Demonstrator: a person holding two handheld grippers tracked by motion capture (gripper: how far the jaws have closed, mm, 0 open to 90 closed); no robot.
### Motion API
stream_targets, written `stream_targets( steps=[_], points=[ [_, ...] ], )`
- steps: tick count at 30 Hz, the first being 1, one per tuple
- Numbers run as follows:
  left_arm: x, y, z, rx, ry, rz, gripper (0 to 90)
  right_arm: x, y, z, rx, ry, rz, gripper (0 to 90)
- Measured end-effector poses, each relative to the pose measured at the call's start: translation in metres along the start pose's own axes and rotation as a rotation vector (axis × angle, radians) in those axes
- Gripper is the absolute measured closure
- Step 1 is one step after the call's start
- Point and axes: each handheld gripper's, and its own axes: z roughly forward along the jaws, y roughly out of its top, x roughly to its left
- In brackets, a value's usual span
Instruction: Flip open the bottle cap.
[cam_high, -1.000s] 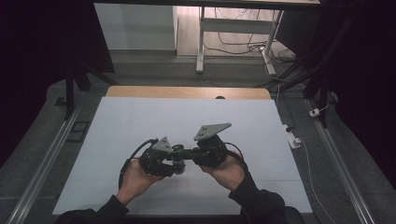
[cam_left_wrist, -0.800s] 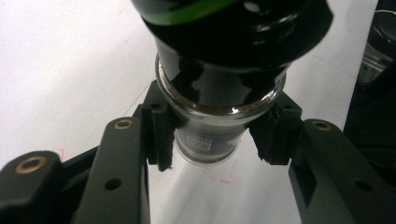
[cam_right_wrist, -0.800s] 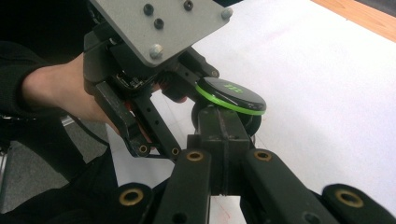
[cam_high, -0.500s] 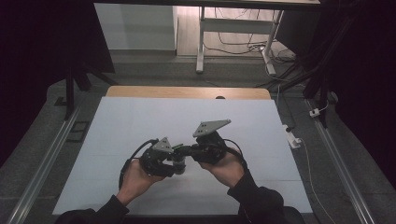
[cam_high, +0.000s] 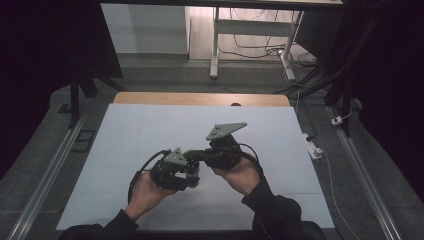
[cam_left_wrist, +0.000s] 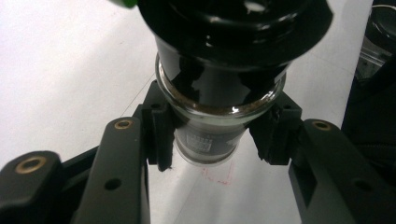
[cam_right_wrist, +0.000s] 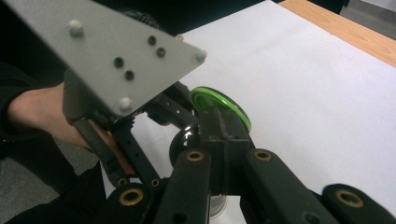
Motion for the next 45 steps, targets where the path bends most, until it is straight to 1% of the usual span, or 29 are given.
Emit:
stream_targets(
  steps=[6, 14, 19, 23, 24, 25, 28, 29, 30, 32, 33, 34, 35, 36, 37, 38, 39, 40, 43, 44, 45],
  points=[
    [-0.003, 0.001, 0.001, 0.006, 0.005, 0.016, 53.7, -0.004, 0.003, 0.001, -0.004, -0.008, 0.001, 89.6],
    [-0.002, 0.001, 0.001, 0.002, 0.008, 0.017, 53.7, -0.007, 0.003, 0.007, 0.009, -0.009, 0.006, 89.6],
    [-0.001, 0.000, 0.000, -0.005, 0.007, 0.014, 53.7, -0.006, 0.003, 0.003, -0.001, -0.007, -0.004, 89.4],
    [0.000, 0.000, -0.001, -0.012, 0.007, 0.007, 53.7, -0.002, 0.003, -0.003, -0.020, -0.012, -0.014, 88.9],
    [0.000, 0.000, -0.001, -0.011, 0.010, 0.006, 53.7, -0.001, 0.003, -0.006, -0.027, -0.014, -0.013, 85.0],
    [0.001, 0.000, -0.001, -0.010, 0.012, 0.007, 53.7, 0.000, 0.002, -0.007, -0.028, -0.012, -0.011, 83.1],
    [0.002, 0.000, -0.002, -0.008, 0.013, 0.010, 53.6, 0.002, 0.000, -0.011, -0.025, -0.017, -0.014, 78.4],
    [0.002, 0.000, -0.002, -0.010, 0.015, 0.010, 53.6, 0.002, 0.000, -0.011, -0.025, -0.017, -0.014, 78.4],
    [0.002, 0.000, -0.003, -0.010, 0.013, 0.008, 53.6, 0.004, -0.002, -0.013, -0.028, -0.019, -0.014, 75.4],
    [0.002, 0.000, -0.003, -0.015, 0.015, 0.001, 53.6, 0.004, -0.003, -0.014, -0.027, -0.022, -0.013, 73.8],
    [0.003, 0.000, -0.004, -0.008, 0.017, 0.008, 53.6, 0.005, -0.005, -0.015, -0.027, -0.026, -0.012, 71.6],
    [0.003, 0.000, -0.004, -0.013, 0.017, 0.002, 53.6, 0.005, -0.008, -0.018, -0.030, -0.034, -0.005, 67.3],
    [0.004, -0.001, -0.004, -0.015, 0.017, -0.001, 53.6, 0.005, -0.008, -0.018, -0.030, -0.034, -0.005, 67.3],
    [0.004, -0.001, -0.005, -0.017, 0.018, -0.002, 53.6, 0.006, -0.010, -0.020, -0.031, -0.037, -0.004, 64.7],
    [0.004, -0.001, -0.005, -0.018, 0.018, -0.003, 53.6, 0.006, -0.013, -0.024, -0.036, -0.057, 0.002, 58.9],
    [0.005, 0.000, -0.006, -0.020, 0.016, -0.004, 53.6, 0.006, -0.013, -0.024, -0.036, -0.057, 0.002, 58.9],
    [0.005, 0.000, -0.006, -0.022, 0.014, -0.006, 53.7, 0.005, -0.017, -0.029, -0.048, -0.065, 0.017, 54.8],
    [0.005, 0.000, -0.007, -0.024, 0.014, -0.006, 53.7, 0.005, -0.017, -0.029, -0.048, -0.065, 0.017, 54.8],
    [0.005, 0.000, -0.007, -0.022, 0.014, -0.003, 53.7, 0.006, -0.021, -0.036, -0.063, -0.082, 0.028, 49.0],
    [0.005, 0.000, -0.007, -0.024, 0.015, -0.006, 53.6, 0.006, -0.025, -0.040, -0.067, -0.088, 0.032, 44.4],
    [0.006, 0.000, -0.007, -0.023, 0.017, -0.004, 53.6, 0.006, -0.025, -0.040, -0.067, -0.088, 0.032, 44.4]
  ],
)
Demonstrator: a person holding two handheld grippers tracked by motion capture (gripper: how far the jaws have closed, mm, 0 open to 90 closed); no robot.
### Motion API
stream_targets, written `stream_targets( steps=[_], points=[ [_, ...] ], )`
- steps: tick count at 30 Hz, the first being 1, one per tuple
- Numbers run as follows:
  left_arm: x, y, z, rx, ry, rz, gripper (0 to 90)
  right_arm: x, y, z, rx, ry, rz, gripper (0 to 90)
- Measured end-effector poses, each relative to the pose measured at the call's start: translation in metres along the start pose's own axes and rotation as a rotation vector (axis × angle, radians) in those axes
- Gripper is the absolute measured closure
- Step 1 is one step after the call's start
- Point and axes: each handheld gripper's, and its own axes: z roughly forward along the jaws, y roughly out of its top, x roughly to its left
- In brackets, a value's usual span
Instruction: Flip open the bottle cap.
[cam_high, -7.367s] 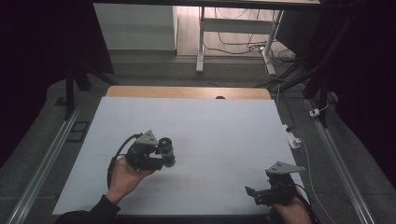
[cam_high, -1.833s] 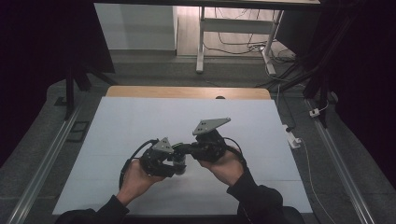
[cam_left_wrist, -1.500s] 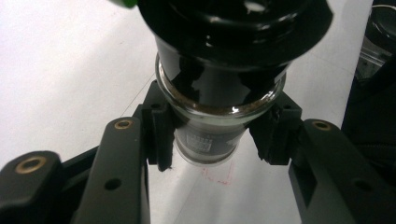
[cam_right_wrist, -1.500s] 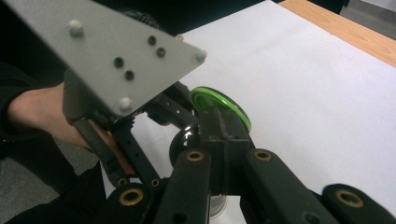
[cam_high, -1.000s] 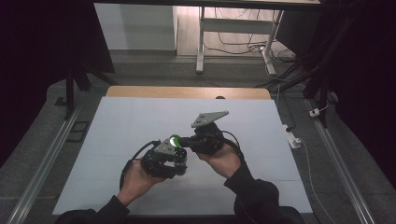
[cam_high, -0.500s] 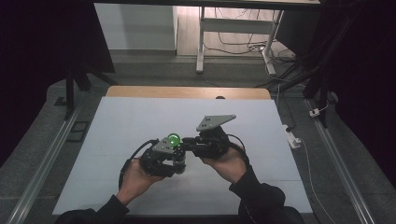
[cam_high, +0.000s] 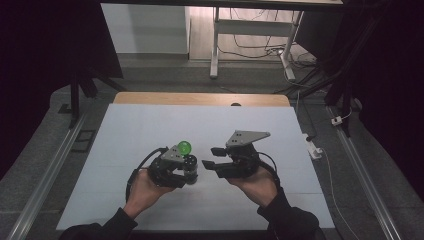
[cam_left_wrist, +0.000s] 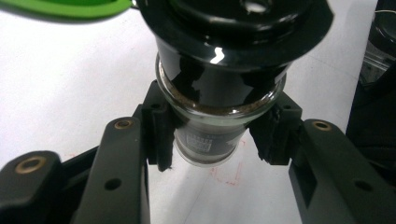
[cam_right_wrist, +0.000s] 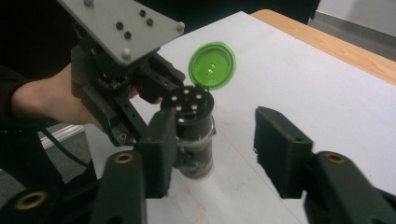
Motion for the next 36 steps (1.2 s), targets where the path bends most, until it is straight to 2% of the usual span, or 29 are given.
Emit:
stream_targets(
  steps=[12, 19, 26, 30, 36],
  points=[
    [0.002, 0.002, -0.004, -0.012, 0.010, -0.001, 53.6, -0.001, -0.027, -0.021, 0.021, -0.075, 0.000, 22.2],
    [0.003, 0.003, -0.007, -0.018, 0.009, -0.003, 53.6, -0.007, -0.052, -0.032, 0.053, -0.131, 0.041, 12.8],
    [0.004, 0.003, -0.008, -0.024, 0.007, -0.007, 53.6, -0.016, -0.086, -0.049, 0.030, -0.183, 0.095, 7.3],
    [0.005, 0.004, -0.009, -0.025, 0.008, -0.009, 53.6, -0.023, -0.105, -0.060, 0.025, -0.223, 0.145, 3.9],
    [0.006, 0.004, -0.010, -0.028, 0.011, -0.014, 53.6, -0.031, -0.128, -0.074, 0.035, -0.271, 0.194, 0.9]
  ],
)
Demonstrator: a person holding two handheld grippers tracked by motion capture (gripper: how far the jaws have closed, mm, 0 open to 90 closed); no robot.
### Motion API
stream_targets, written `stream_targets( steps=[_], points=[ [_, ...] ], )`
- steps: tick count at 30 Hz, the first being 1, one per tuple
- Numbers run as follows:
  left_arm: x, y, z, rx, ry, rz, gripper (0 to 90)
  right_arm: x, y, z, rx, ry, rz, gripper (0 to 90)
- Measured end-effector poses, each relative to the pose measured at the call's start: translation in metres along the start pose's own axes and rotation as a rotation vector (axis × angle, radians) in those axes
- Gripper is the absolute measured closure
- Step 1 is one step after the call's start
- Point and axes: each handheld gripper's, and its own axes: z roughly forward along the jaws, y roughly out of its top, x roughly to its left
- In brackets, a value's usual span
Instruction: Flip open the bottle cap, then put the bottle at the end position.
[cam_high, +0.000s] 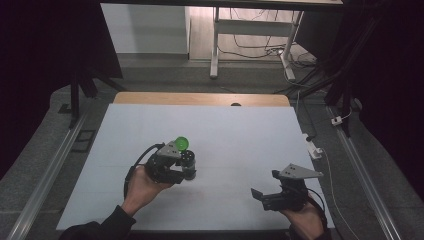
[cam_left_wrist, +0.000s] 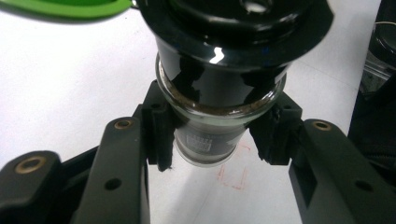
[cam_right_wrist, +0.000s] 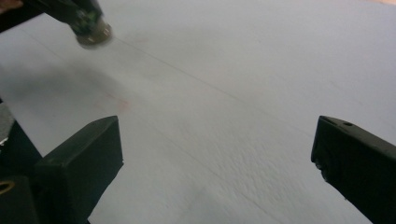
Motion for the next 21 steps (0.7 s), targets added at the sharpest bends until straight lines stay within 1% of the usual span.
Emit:
stream_targets(
  steps=[4, 7, 11, 14, 16, 21],
  points=[
    [0.000, 0.000, -0.001, 0.000, 0.004, 0.000, 53.6, -0.005, -0.011, -0.006, 0.023, -0.028, 0.032, 0.0],
    [0.000, 0.001, -0.002, 0.000, 0.005, 0.000, 53.6, -0.009, -0.017, -0.008, 0.040, -0.046, 0.041, 0.0],
    [0.000, 0.002, -0.004, -0.006, 0.005, -0.001, 53.6, -0.012, -0.023, -0.010, 0.056, -0.050, 0.042, 0.0],
    [0.002, 0.003, -0.005, -0.007, 0.001, -0.006, 53.6, -0.013, -0.026, -0.010, 0.067, -0.066, 0.035, 0.0],
    [0.004, 0.004, -0.005, -0.007, -0.003, -0.009, 53.6, -0.013, -0.026, -0.011, 0.068, -0.073, 0.042, 0.0],
    [0.007, 0.008, -0.006, -0.006, 0.008, -0.008, 53.6, -0.014, -0.027, -0.011, 0.074, -0.076, 0.050, 0.0]
  ],
)
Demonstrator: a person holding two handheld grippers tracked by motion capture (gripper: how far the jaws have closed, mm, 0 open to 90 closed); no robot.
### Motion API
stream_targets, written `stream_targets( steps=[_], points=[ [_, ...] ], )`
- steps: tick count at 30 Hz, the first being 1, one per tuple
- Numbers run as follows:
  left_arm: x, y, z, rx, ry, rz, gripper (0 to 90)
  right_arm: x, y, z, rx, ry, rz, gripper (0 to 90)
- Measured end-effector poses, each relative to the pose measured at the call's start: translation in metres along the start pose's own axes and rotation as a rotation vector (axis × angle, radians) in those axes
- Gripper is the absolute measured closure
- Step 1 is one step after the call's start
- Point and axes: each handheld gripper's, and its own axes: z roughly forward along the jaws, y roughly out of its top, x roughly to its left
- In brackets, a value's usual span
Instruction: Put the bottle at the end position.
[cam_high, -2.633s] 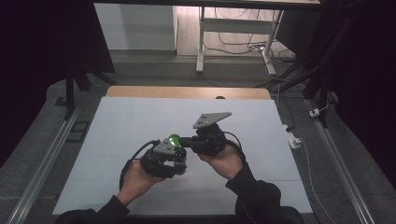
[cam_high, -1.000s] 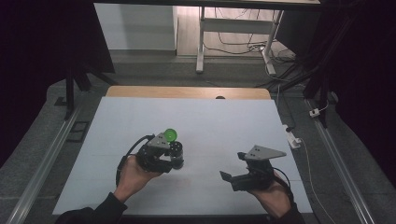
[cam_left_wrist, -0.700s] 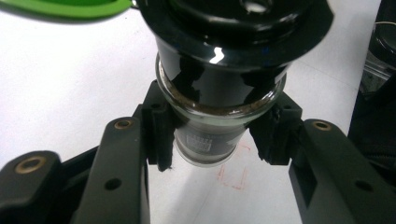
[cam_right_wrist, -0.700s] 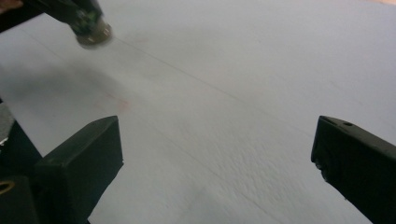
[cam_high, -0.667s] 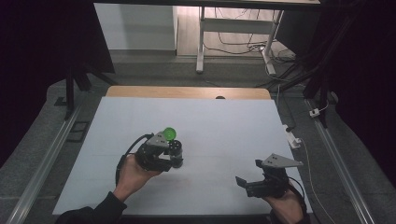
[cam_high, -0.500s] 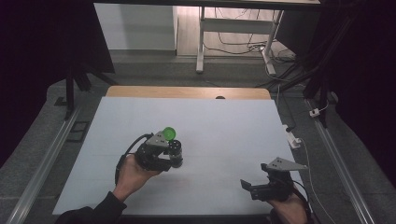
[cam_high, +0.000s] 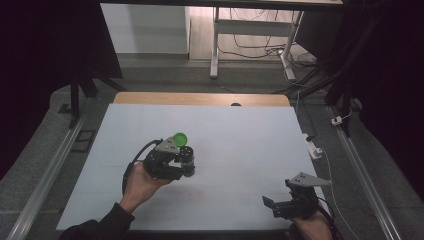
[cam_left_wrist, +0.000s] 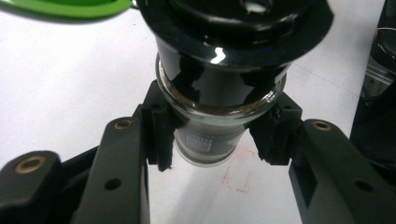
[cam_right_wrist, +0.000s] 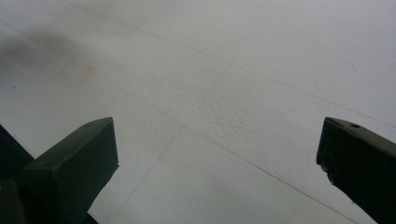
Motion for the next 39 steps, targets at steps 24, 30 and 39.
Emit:
stream_targets(
  steps=[24, 30, 39],
  points=[
    [0.021, 0.023, 0.008, -0.019, 0.023, -0.024, 53.6, 0.000, 0.001, 0.003, 0.012, 0.003, -0.003, 0.0],
    [0.027, 0.026, 0.020, -0.017, 0.039, -0.034, 53.6, 0.000, 0.001, 0.003, 0.018, 0.002, -0.002, 0.0],
    [0.037, 0.031, 0.035, -0.014, 0.071, -0.044, 53.6, 0.000, 0.001, 0.004, 0.022, 0.005, -0.005, 0.0]
  ],
)
